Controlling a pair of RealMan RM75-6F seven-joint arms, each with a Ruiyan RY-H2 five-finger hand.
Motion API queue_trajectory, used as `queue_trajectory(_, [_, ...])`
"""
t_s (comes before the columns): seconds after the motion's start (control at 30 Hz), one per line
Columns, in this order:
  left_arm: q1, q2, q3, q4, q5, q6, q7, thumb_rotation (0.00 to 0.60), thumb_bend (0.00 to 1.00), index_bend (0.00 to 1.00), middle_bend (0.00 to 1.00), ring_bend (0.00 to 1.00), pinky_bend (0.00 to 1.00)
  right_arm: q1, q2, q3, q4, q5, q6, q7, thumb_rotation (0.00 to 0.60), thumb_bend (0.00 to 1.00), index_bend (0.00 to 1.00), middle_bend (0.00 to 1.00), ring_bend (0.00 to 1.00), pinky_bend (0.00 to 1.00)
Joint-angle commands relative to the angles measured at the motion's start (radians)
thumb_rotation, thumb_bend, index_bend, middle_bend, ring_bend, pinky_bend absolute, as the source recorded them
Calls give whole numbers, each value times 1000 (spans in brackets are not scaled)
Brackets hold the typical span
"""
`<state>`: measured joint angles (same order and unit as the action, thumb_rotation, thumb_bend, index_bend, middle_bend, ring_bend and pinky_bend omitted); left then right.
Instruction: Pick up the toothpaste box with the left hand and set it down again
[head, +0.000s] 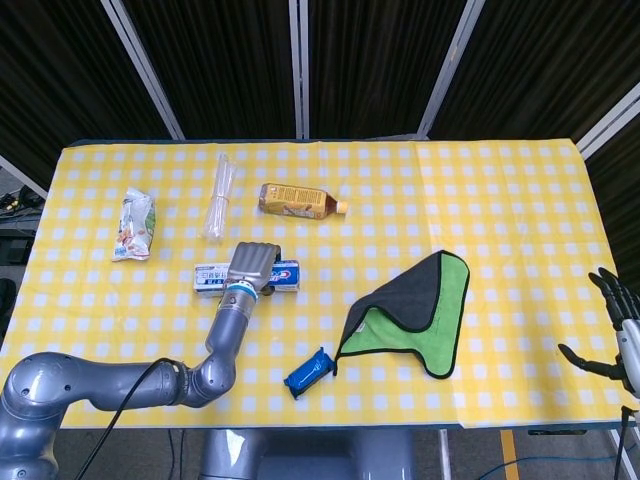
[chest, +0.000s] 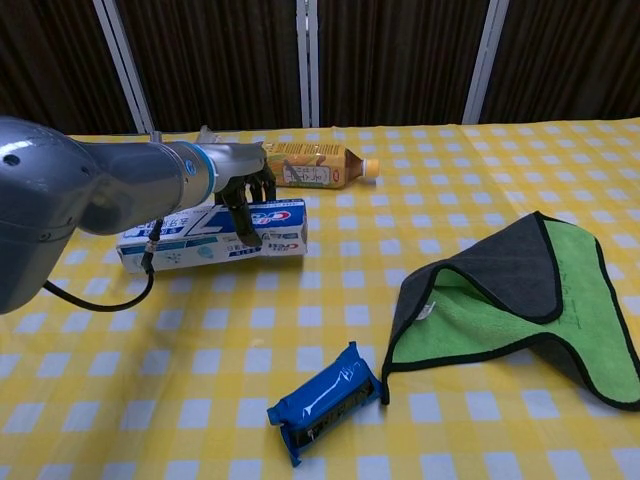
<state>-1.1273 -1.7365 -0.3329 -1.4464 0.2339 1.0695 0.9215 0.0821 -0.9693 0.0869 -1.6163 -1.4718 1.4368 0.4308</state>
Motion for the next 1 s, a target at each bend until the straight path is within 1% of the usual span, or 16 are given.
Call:
queue_trajectory(0.03, [8,49,-7,-74,36,33,-11,600,432,525,338,360,393,-2,1,1,-3,-2,5,-3,600,80,0,0,0,0])
queue_trajectory(0.27, [12,120,-41,-214,87,90,-40,600,432,526,338,360,393,-5,2,-2,-12,-10,14,-15,600,80,0,0,0,0])
queue_trajectory(0.4, [27,146,-49,-286,153,145,-79,600,430,526,338,360,393,-7,1,-5,-19,-23,21,-23,600,80,0,0,0,0])
queue_trajectory(0.57, [46,165,-62,-346,246,207,-133,600,430,526,338,360,393,-12,3,-13,-34,-46,36,-39,600,80,0,0,0,0])
queue_trajectory(0.77, [63,164,-93,-376,369,258,-223,600,429,527,338,360,388,-15,0,-25,-49,-71,45,-61,600,80,0,0,0,0])
queue_trajectory(1.0, [87,139,-87,-359,530,302,-327,600,424,523,328,360,370,-12,-2,-26,-50,-69,41,-64,600,80,0,0,0,0])
